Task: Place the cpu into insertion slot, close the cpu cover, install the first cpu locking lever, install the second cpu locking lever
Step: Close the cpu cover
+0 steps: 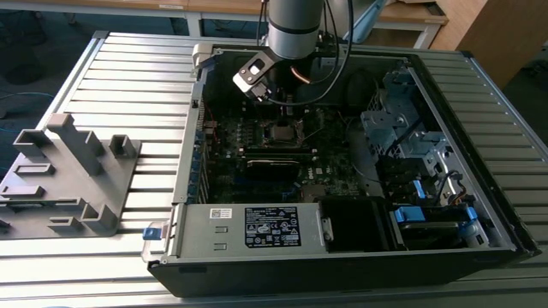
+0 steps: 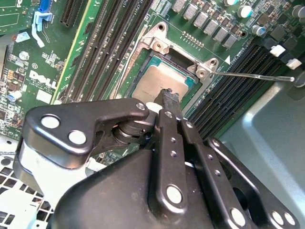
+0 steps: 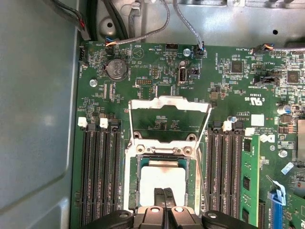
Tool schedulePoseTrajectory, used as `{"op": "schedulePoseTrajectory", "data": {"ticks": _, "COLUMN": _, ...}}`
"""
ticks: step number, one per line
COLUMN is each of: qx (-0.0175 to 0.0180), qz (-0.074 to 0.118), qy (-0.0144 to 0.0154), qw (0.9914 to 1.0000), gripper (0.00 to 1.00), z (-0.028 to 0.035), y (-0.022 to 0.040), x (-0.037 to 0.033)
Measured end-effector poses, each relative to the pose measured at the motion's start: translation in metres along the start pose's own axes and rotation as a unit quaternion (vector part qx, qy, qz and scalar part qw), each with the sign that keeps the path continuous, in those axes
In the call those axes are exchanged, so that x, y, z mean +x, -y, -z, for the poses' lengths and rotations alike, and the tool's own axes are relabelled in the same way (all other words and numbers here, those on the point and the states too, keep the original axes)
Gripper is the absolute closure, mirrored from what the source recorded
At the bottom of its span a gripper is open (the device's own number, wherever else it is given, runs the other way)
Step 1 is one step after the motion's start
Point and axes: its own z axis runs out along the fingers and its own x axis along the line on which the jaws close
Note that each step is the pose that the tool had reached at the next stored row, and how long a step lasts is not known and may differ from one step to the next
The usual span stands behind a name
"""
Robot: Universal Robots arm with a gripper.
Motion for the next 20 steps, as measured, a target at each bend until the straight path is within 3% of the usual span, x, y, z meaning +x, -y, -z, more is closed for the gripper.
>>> {"op": "schedulePoseTrajectory", "data": {"ticks": 20, "qx": -0.0001, "qz": 0.000, "qy": -0.0001, "qw": 1.00000, "gripper": 0.89, "z": 0.0086, "y": -0.0002, "x": 0.0001}}
